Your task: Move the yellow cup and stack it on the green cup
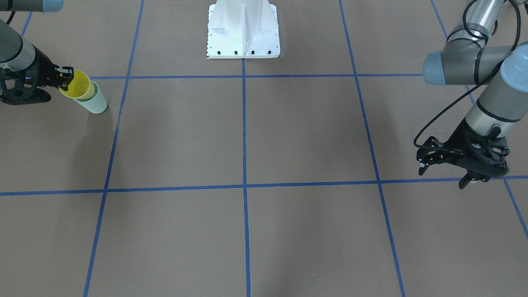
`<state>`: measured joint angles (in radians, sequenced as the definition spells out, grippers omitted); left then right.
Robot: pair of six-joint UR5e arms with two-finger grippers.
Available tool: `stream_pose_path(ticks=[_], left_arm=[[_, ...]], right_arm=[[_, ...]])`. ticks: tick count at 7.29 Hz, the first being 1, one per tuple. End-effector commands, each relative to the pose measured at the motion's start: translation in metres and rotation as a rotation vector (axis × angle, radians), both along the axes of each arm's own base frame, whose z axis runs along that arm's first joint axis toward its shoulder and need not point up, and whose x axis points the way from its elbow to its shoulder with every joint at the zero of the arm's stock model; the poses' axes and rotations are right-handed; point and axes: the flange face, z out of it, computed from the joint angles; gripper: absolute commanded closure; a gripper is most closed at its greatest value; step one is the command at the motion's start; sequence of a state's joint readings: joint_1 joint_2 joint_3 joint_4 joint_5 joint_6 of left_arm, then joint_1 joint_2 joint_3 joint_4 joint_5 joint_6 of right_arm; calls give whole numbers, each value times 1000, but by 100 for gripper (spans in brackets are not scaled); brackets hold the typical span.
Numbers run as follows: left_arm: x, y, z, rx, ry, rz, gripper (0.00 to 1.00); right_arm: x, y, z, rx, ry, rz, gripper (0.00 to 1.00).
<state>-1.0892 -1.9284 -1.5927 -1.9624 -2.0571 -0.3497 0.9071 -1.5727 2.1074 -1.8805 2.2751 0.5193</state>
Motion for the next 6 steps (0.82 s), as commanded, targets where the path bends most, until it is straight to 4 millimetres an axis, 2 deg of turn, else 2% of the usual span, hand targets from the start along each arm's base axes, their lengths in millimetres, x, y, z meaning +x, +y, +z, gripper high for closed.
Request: stream_pose_path(ticks=[1, 5, 6], left_arm=[[0, 0, 0, 0, 0, 0, 0], [0, 0, 1, 0, 0, 0, 0], [0, 0, 2, -1, -1, 0, 0]], right_arm=[[-2, -1, 1, 1, 7, -2, 100], [-10, -3, 10, -8, 23, -11, 100], [-11, -4, 11, -12, 23, -12, 96]])
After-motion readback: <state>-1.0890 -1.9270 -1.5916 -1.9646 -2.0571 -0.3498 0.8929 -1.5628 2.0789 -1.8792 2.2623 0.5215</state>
